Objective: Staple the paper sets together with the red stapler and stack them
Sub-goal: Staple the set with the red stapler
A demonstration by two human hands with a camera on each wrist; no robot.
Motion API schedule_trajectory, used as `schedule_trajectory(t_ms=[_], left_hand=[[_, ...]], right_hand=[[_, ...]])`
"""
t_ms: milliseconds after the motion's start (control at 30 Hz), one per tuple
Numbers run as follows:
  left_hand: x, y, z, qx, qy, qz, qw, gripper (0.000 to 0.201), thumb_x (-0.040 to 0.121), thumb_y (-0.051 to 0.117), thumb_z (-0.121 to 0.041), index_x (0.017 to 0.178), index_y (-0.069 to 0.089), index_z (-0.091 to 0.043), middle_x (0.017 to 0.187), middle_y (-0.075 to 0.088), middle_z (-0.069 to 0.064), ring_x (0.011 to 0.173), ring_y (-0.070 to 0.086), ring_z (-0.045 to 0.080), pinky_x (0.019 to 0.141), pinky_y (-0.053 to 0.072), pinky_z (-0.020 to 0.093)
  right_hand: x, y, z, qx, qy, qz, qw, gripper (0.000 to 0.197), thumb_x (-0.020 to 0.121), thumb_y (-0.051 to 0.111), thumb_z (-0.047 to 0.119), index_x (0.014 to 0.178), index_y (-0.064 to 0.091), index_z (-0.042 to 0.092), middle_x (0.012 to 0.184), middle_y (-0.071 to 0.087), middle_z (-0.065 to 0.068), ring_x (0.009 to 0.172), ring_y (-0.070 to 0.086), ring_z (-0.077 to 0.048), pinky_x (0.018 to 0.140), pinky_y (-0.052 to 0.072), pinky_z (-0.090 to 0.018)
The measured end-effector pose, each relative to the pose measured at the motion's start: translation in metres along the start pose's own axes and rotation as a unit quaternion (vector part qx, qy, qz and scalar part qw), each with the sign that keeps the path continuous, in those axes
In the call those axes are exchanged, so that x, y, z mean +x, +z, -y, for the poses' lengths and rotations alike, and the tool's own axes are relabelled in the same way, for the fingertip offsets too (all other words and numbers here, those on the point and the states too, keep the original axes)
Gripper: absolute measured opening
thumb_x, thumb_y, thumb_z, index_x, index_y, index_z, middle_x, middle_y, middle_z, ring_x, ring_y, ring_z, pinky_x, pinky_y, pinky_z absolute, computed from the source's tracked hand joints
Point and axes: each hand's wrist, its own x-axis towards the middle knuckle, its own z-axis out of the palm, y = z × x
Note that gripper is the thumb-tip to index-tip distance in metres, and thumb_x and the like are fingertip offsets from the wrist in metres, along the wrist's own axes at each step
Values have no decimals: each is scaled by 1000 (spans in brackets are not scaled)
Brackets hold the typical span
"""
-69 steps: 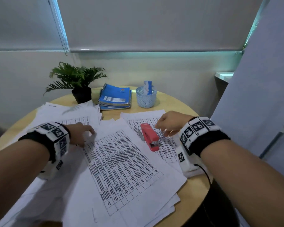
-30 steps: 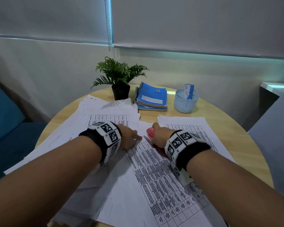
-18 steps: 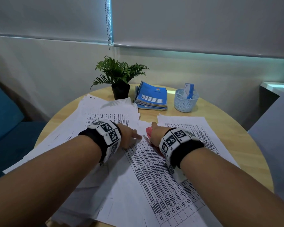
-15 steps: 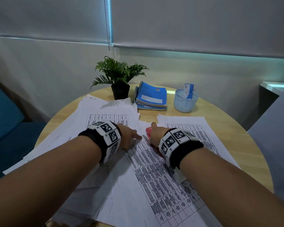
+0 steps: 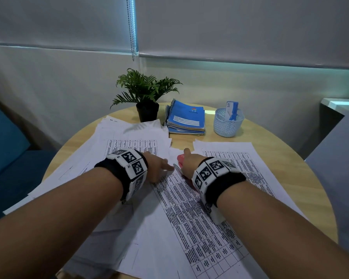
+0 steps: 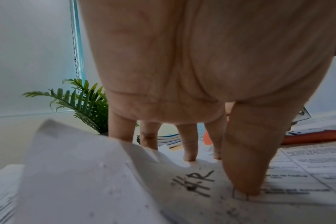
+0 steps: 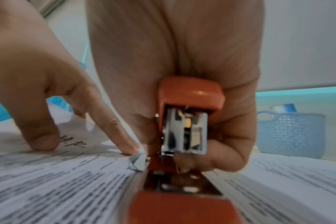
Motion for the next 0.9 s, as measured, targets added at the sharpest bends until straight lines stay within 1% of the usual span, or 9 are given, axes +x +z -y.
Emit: schedule_trajectory(t_ms=[67, 233, 300, 367, 433, 533, 633, 767, 900], left_hand=[[0, 1, 0, -2, 5, 0, 1000, 53, 100, 33, -29, 148, 14, -39, 158, 7, -5, 140, 27, 23, 115, 17, 39], [0, 1, 2, -22, -1, -13, 1000, 51, 100, 33, -31, 147, 15, -41, 158, 8, -9, 141, 25, 19, 115, 16, 36], [0, 1, 1, -9, -1, -10, 1000, 53, 100, 34, -31, 148, 14, -40, 158, 7, -8, 141, 24, 19, 115, 17, 36], [1, 0, 1, -2, -1, -8, 1000, 54, 100, 35, -29, 148, 13, -39, 158, 8, -8, 141, 25, 19, 114, 19, 36], [1, -1, 1, 2, 0, -9, 1000, 55, 100, 36, -28, 148, 13, -39, 158, 9, -7, 140, 26, 19, 114, 20, 37], [0, -1, 0, 4, 1, -13, 1000, 54, 100, 35, -29, 149, 14, -37, 158, 11, -6, 139, 28, 20, 113, 22, 37], [1, 0, -1, 10, 0, -12, 1000, 55, 99, 37, -28, 149, 14, -36, 157, 16, -4, 137, 31, 21, 111, 25, 37], [3, 2, 0, 12, -5, -9, 1000, 57, 99, 37, -29, 149, 11, -37, 158, 8, -5, 140, 26, 19, 113, 20, 38], [1, 3, -1, 2, -4, -24, 1000, 52, 101, 32, -34, 149, 14, -35, 158, 10, -3, 139, 28, 22, 112, 21, 39]], right_hand=[[-3, -3, -2, -11, -10, 2, 1000, 39, 99, 37, 18, 134, 29, 3, 102, 50, -11, 78, 46, -21, 65, 37, -31], [-5, -1, 3, -58, -7, 0, 998, 42, 99, 35, 27, 134, 35, 4, 104, 36, -9, 95, 51, -26, 71, 35, -35], [-12, -7, 2, -95, -19, 5, 995, 40, 101, 33, 27, 134, 36, 3, 117, 40, -15, 108, 52, -28, 75, 37, -35], [-19, -13, 2, -116, -30, -3, 993, 40, 102, 36, 27, 133, 37, 2, 131, 40, -15, 116, 51, -31, 85, 41, -36], [-25, -15, 0, -111, -29, -16, 993, 43, 100, 42, 29, 134, 36, 2, 132, 45, -14, 117, 52, -31, 91, 42, -36], [-28, -15, -1, -125, -34, -22, 991, 44, 100, 42, 33, 133, 37, 4, 129, 49, -11, 114, 55, -30, 89, 43, -35], [-23, -16, -1, -153, -37, -12, 987, 43, 101, 42, 32, 134, 37, 6, 132, 46, -12, 116, 53, -30, 83, 40, -34], [-16, -15, 2, -184, -37, 1, 982, 44, 101, 39, 33, 137, 37, 7, 135, 42, -16, 119, 50, -33, 88, 41, -39], [-12, -14, 2, -216, -44, -5, 975, 42, 102, 38, 31, 137, 40, 7, 132, 44, -16, 116, 52, -31, 79, 39, -33]])
